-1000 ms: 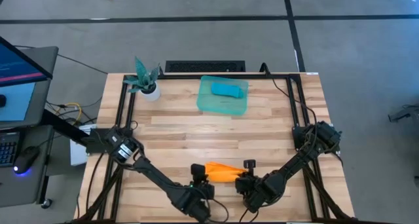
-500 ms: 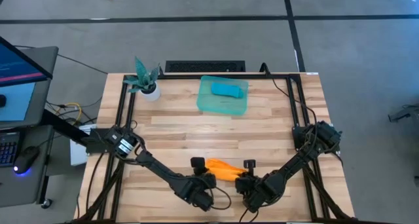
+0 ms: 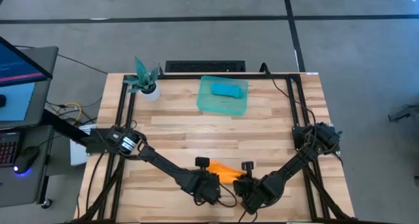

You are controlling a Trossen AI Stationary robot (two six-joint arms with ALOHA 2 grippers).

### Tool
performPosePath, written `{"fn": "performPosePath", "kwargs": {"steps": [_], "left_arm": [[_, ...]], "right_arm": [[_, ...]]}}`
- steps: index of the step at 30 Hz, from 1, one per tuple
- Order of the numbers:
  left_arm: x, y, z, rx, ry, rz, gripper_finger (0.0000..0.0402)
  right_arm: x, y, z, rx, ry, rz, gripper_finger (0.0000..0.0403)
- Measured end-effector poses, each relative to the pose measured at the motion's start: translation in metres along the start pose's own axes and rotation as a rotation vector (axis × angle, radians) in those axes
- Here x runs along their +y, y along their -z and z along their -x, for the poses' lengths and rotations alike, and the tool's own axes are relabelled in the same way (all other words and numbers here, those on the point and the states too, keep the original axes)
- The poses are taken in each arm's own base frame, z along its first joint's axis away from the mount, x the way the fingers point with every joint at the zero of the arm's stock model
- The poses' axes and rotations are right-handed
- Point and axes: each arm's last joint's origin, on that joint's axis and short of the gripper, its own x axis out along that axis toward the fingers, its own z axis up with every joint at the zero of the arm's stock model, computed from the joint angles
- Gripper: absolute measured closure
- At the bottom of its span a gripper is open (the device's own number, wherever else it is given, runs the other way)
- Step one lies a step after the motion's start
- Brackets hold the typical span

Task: Roll microfiber towels into tight, uniform cylinder then place into a basket
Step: Roll the yellow microfiber towel

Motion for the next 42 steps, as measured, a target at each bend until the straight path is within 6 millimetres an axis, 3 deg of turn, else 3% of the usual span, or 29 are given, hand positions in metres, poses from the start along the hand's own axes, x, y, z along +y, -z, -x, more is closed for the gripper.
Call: {"fn": "performPosePath", "kwargs": {"steps": [6, 15, 21, 27, 33, 42], "left_arm": [[-0.004, -0.013, 0.025, 0.071, 0.202, 0.02, 0.0396], [0.029, -0.032, 0.05, 0.24, 0.365, 0.311, 0.039], [0.06, -0.039, 0.039, 0.326, 0.39, 0.498, 0.039], [0.08, -0.044, 0.015, 0.381, 0.375, 0.584, 0.0389], [0.077, -0.044, -0.01, 0.446, 0.394, 0.573, 0.0389], [0.077, -0.044, -0.013, 0.438, 0.373, 0.564, 0.0389]], "right_arm": [[0.006, -0.006, 0.006, 0.003, -0.08, 0.015, 0.037], [0.017, -0.014, 0.014, -0.039, -0.163, 0.077, 0.0368], [0.016, -0.014, 0.014, -0.031, -0.175, 0.078, 0.0368], [0.016, -0.014, 0.014, -0.028, -0.174, 0.078, 0.0367], [0.016, -0.014, 0.014, -0.022, -0.179, 0.044, 0.0366], [0.015, -0.014, 0.014, -0.012, -0.18, 0.024, 0.0326]]}}
